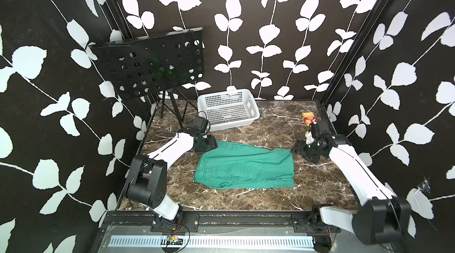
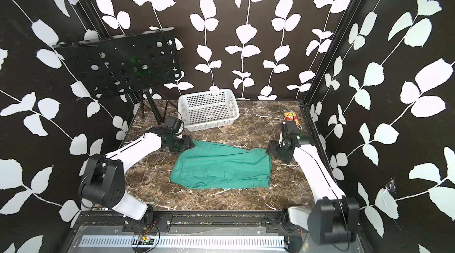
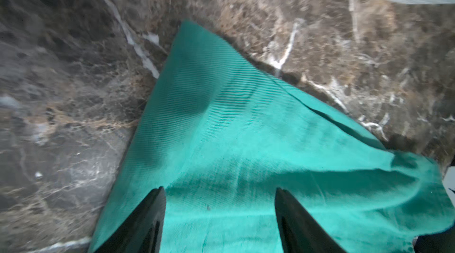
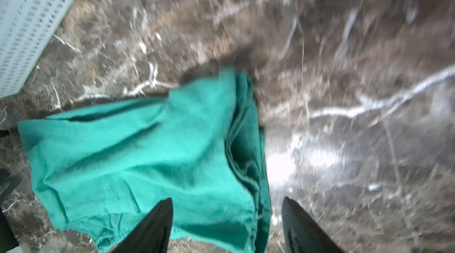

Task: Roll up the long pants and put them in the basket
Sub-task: Adjust the long pant at the center of the board.

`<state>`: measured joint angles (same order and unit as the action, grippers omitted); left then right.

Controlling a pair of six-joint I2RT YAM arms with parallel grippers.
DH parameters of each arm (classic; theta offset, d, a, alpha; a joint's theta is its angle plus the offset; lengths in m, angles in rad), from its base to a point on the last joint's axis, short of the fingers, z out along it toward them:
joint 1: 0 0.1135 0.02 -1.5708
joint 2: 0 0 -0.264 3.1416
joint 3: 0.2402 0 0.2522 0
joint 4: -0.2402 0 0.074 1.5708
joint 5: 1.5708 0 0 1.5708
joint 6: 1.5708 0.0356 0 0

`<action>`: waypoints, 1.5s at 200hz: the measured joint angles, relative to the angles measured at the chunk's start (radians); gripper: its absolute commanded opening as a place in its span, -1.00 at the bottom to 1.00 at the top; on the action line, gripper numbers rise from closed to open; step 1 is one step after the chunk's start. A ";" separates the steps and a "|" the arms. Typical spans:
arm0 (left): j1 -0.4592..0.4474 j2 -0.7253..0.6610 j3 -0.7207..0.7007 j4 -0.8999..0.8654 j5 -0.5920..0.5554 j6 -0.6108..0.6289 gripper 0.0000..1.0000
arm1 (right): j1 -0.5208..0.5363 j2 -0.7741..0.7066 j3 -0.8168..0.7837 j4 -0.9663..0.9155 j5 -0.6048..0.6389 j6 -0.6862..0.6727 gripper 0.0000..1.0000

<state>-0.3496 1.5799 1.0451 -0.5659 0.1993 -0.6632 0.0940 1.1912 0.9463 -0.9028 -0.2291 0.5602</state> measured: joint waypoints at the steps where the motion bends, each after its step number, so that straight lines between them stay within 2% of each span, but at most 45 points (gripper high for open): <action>1: 0.000 0.003 -0.001 0.001 -0.001 -0.001 0.36 | 0.000 -0.003 -0.004 0.000 -0.001 0.001 0.25; 24: 0.000 0.029 -0.010 0.003 -0.028 -0.037 0.36 | 0.014 -0.044 -0.131 -0.024 -0.045 0.029 0.15; 48: 0.000 0.050 -0.026 0.010 -0.067 -0.074 0.36 | 0.031 -0.013 -0.189 -0.018 -0.088 0.045 0.09; 66: 0.000 0.063 -0.049 0.011 -0.105 -0.104 0.36 | 0.041 0.019 -0.227 0.023 -0.098 0.071 -0.15; 82: 0.000 0.064 -0.079 0.010 -0.138 -0.134 0.39 | 0.043 0.025 -0.282 0.058 -0.097 0.107 -0.25; 99: 0.000 0.061 -0.091 0.011 -0.166 -0.169 0.41 | 0.043 0.026 -0.319 0.059 -0.086 0.154 -0.15; 117: -0.001 0.053 -0.101 0.011 -0.191 -0.204 0.43 | 0.045 0.017 -0.334 0.049 -0.062 0.198 0.13; 129: -0.001 0.043 -0.111 0.010 -0.208 -0.220 0.43 | 0.045 0.000 -0.336 0.034 -0.035 0.228 0.23; 148: 0.002 0.029 -0.118 -0.011 -0.241 -0.228 0.44 | 0.044 -0.030 -0.314 -0.022 0.025 0.237 0.30; 164: 0.010 0.017 -0.109 -0.046 -0.269 -0.217 0.45 | 0.043 -0.053 -0.238 -0.081 0.080 0.223 0.28; 181: 0.011 -0.009 -0.070 -0.089 -0.280 -0.193 0.44 | 0.043 -0.080 -0.121 -0.076 0.095 0.172 0.14; 199: 0.006 -0.047 -0.014 -0.093 -0.268 -0.173 0.34 | 0.043 -0.070 -0.027 -0.019 0.072 0.127 -0.15; 205: 0.000 -0.059 0.002 -0.086 -0.258 -0.169 0.34 | 0.043 -0.041 -0.002 0.002 0.054 0.112 -0.26; 228: -0.055 -0.055 0.052 -0.030 -0.204 -0.169 0.34 | 0.050 0.108 0.057 0.087 -0.016 0.089 -0.47; 248: -0.094 0.005 0.060 0.046 -0.152 -0.202 0.34 | 0.055 0.250 0.057 0.164 -0.063 0.096 -0.52; 265: -0.105 0.066 0.042 0.108 -0.134 -0.248 0.41 | 0.055 0.323 0.053 0.193 -0.082 0.108 -0.48; 281: -0.098 0.113 0.016 0.132 -0.138 -0.299 0.43 | 0.049 0.369 0.030 0.202 -0.084 0.123 -0.31; 300: -0.089 0.140 -0.026 0.145 -0.156 -0.375 0.45 | 0.029 0.378 -0.039 0.209 -0.078 0.142 0.01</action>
<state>-0.4381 1.7195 1.0191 -0.4213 0.0437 -1.0378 0.1234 1.5696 0.9077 -0.6933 -0.3069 0.7021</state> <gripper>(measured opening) 0.719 0.433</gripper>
